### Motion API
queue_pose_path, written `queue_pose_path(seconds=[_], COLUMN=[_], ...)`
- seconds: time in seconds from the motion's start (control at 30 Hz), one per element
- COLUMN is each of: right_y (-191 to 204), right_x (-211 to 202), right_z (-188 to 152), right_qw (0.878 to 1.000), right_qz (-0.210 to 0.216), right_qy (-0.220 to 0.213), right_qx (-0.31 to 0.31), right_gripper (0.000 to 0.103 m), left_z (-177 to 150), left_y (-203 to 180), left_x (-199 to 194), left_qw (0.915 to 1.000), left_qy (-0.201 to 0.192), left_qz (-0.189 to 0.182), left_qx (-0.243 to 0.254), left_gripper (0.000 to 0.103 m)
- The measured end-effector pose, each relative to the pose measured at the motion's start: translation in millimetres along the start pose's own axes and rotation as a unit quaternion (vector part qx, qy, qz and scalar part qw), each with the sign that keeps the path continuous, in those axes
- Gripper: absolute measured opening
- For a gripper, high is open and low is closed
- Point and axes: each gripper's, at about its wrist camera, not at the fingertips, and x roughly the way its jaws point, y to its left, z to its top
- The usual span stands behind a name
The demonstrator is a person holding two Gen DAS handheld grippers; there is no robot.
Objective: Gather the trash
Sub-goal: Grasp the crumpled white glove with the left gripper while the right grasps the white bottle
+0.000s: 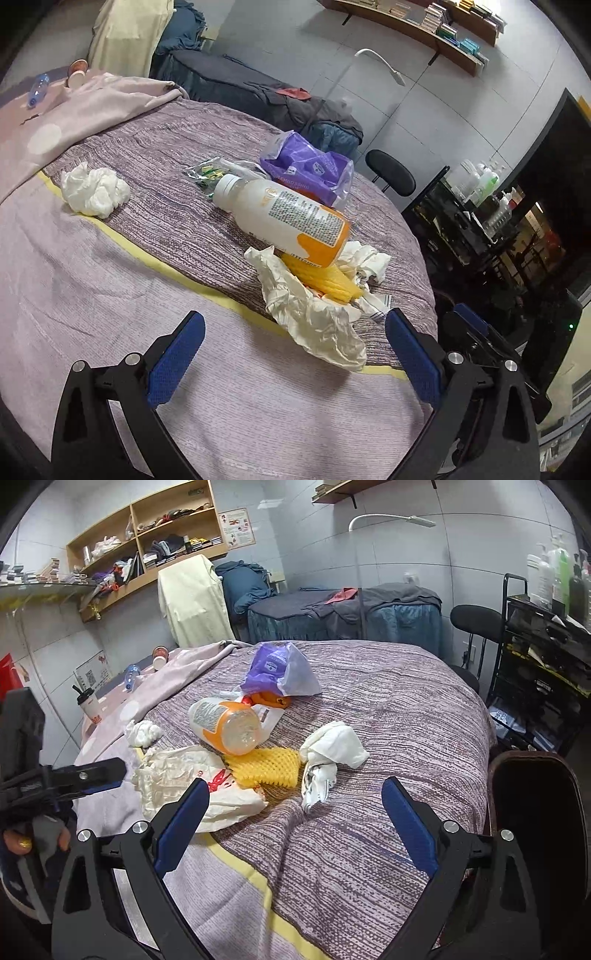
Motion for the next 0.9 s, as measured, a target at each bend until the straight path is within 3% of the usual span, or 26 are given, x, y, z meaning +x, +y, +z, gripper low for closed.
queue_pose_path(seconds=[0.17,0.33,0.4,0.7,0.83,0.9], right_y=[2.8,9.5,11.7,44.1,76.3,94.7], right_x=[2.4,5.1,8.4,48.3,75.7,94.6], right_z=[3.4,6.5,8.0,32.5,48.0,53.4], right_qw=[1.0,1.0,1.0,0.995,0.985,0.975], right_qz=[0.003,0.007,0.009,0.051,0.061,0.062], right_qy=[-0.003,0.0,0.003,0.034,0.051,0.074], right_qx=[0.003,-0.01,-0.017,-0.082,-0.154,-0.199], right_gripper=[0.093,0.093,0.093,0.093,0.093,0.093], left_z=[3.9,4.9,4.5,11.0,14.8,14.9], left_y=[-14.1,-12.4,-10.9,7.5,25.4,34.5], left_x=[27.5,48.0,45.7,-17.5,-42.2,-51.4], left_qw=[0.9988,0.9985,0.9987,0.9959,0.99,0.9892], left_qy=[0.028,0.049,0.044,-0.055,-0.092,-0.1], left_qz=[0.027,0.004,0.001,0.062,0.104,0.107], left_qx=[0.031,0.026,0.027,0.037,0.019,0.006], left_gripper=[0.091,0.032,0.021,0.018,0.018,0.018])
